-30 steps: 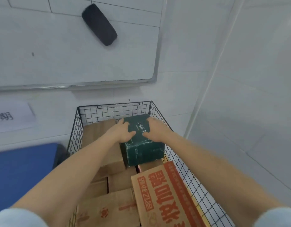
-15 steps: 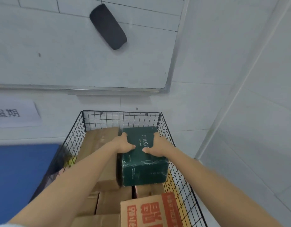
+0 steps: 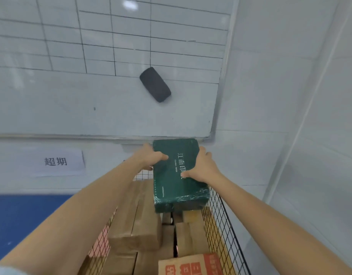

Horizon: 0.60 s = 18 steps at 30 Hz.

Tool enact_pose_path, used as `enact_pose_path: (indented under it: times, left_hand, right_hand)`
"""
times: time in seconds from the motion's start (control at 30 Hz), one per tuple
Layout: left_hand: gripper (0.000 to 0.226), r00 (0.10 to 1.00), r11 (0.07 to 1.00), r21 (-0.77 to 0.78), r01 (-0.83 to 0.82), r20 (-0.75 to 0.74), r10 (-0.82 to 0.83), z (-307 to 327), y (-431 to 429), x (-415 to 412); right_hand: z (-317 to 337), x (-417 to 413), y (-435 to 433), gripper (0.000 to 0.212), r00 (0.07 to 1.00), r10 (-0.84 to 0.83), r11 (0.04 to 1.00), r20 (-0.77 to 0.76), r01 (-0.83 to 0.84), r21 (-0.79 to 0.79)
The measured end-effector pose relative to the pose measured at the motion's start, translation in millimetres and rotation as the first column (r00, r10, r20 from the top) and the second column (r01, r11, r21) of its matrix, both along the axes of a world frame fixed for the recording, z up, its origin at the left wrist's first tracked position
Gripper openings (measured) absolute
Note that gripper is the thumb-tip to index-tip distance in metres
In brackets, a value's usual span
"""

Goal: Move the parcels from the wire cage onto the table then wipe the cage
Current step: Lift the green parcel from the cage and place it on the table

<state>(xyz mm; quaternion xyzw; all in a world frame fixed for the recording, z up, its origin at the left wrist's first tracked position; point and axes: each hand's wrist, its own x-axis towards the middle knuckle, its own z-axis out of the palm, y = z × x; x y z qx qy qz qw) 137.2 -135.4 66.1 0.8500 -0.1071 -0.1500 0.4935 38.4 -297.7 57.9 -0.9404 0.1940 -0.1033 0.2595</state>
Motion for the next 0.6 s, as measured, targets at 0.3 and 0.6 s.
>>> enact_pose_path:
  times: [0.3,0.6]
  left_hand:
    - [0.06,0.999,0.998,-0.068,-0.004,-0.038,0.001,19.2,39.0,-21.0]
    - [0.085,0.989,0.98,-0.164,-0.113,0.073,0.127,48.4,40.7,-35.9]
  right_hand:
    - [14.6,-10.1,29.5,0.098,0.998,-0.006,0.985,0.063,-0.005,0.173]
    - [7.1,0.9,21.3,0.118,0.968,-0.04,0.93,0.248,-0.055,0.363]
